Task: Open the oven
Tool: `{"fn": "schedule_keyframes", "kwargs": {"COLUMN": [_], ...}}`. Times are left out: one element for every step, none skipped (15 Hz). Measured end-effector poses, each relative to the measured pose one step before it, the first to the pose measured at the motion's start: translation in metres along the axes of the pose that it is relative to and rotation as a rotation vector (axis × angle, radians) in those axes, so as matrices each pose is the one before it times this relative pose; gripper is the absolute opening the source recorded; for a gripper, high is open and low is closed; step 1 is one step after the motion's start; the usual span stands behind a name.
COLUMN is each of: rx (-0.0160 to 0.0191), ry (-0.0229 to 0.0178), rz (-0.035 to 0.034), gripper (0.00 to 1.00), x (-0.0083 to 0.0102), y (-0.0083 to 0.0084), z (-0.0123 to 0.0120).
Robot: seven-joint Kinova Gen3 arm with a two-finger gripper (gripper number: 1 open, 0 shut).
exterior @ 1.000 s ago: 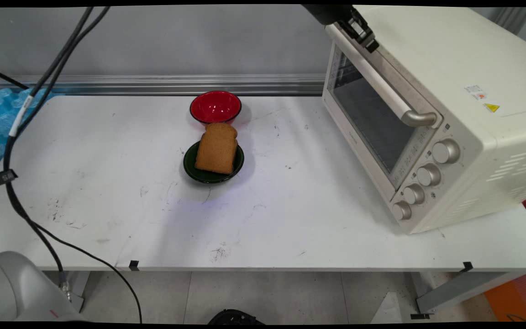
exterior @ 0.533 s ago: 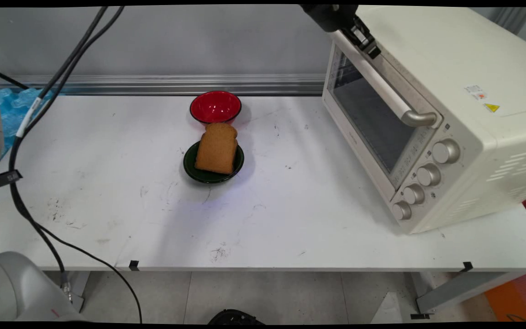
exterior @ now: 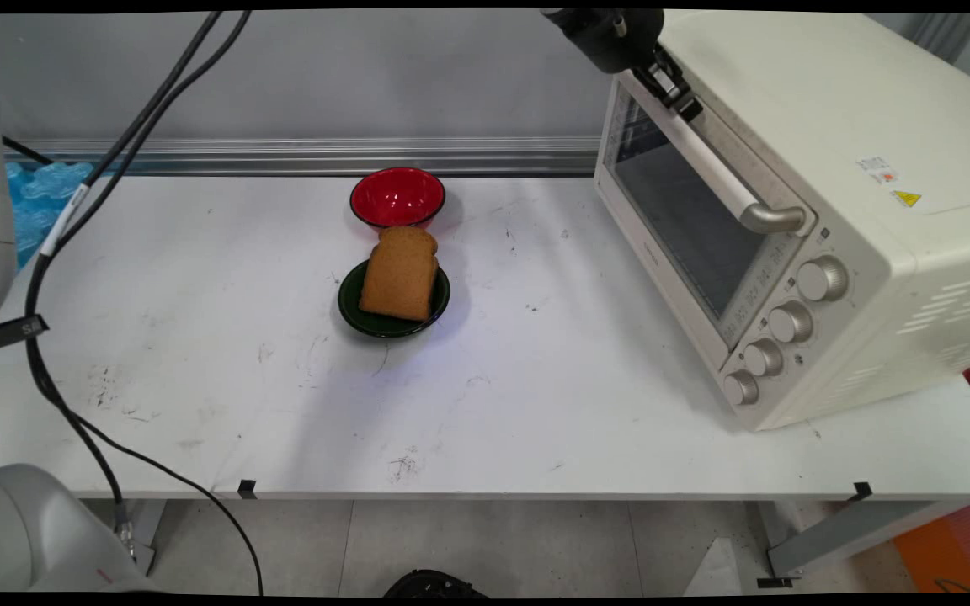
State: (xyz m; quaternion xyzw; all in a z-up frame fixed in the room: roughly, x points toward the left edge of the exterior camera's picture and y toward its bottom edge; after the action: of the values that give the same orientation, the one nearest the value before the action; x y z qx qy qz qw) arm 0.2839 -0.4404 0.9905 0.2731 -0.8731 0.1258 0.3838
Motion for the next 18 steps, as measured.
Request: {"fn": "schedule_keyframes", "kwargs": {"rx": [-0.00111, -0.00089, -0.00084, -0.00068, -0.00014, 0.0004, 0.00069, 0.00085, 0.00041, 0.00071, 0.00048, 0.00069, 0.00081, 0.00047, 0.00051, 0.00093, 0.00102, 0.00105], "ry": [-0.00152, -0.00152, -0.00269, -0.00392, -0.00362, -0.00498, -0.00598, -0.00593, -0.00594, -0.0071, -0.00632, -0.00772, -0.00773, -0.008, -0.00774, -0.00962, -0.00852, -0.00988], "rz": [0.00051, 0.00051, 0.00025, -0.00022, 0.00011, 0.00034, 0.00032, 0.0001, 0.00056, 0.00001, -0.00059, -0.00072, -0.00093, -0.00046, -0.00033, -0.0013, -0.00146, -0.00204], "gripper": [0.0, 0.0, 0.0, 0.0, 0.0, 0.0, 0.0, 0.0, 0.0, 0.0, 0.0, 0.0, 0.0, 0.0, 0.0, 0.0, 0.0, 0.0], "x": [-0.00096, -0.00088, -0.00141, -0.00178, -0.00151, -0.00198, -0.00223, -0.00232, -0.00218, -0.00276, -0.00251, -0.00305, -0.00313, -0.00298, -0.00296, -0.00404, -0.00387, -0.0045], "y": [-0.00004, 0.00004, 0.00003, 0.00011, 0.00015, 0.00026, 0.00026, 0.00033, 0.00046, 0.00056, 0.00049, 0.00066, 0.00057, 0.00059, 0.00058, 0.00055, 0.00035, 0.00044], "z": [0.00095, 0.00072, 0.00045, 0.00032, -0.00014, -0.00078, -0.00127, -0.00158, -0.00159, -0.00222, -0.00196, -0.0023, -0.00249, -0.00227, -0.00207, -0.0028, -0.0025, -0.00281]}}
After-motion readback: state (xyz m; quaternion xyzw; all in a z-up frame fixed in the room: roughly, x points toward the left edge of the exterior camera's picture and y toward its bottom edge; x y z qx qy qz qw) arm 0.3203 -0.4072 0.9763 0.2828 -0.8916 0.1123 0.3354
